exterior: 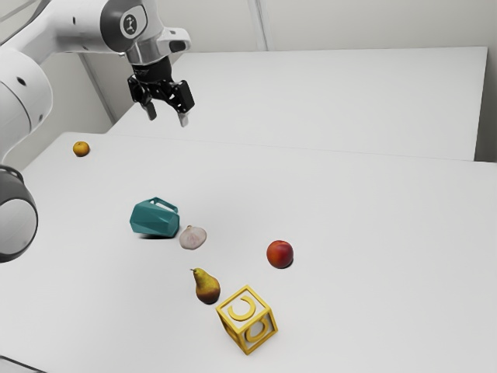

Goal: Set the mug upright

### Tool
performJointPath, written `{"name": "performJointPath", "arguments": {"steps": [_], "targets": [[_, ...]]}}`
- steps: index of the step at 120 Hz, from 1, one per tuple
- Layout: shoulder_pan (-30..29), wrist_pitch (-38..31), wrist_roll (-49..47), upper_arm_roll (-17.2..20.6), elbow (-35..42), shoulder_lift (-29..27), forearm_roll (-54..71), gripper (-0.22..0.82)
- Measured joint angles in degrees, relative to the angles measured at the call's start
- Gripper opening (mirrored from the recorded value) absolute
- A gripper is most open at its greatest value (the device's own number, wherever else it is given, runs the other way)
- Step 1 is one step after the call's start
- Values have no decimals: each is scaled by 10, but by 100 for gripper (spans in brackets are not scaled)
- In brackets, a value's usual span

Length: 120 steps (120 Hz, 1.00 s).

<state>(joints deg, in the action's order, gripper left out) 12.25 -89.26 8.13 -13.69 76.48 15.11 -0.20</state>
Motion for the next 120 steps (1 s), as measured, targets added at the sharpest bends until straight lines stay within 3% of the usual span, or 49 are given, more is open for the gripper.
{"name": "performJointPath", "arguments": {"steps": [20, 36, 58, 78, 120], "targets": [[-2, -1, 7, -1, 5, -1, -1, 60], [0, -24, 11, -3, 56, -5, -10, 60], [3, -43, 40, -114, 130, -15, -109, 60], [-10, -51, 93, -167, 167, -13, -190, 60], [-85, -57, 221, -181, 195, 40, -284, 60]]}}
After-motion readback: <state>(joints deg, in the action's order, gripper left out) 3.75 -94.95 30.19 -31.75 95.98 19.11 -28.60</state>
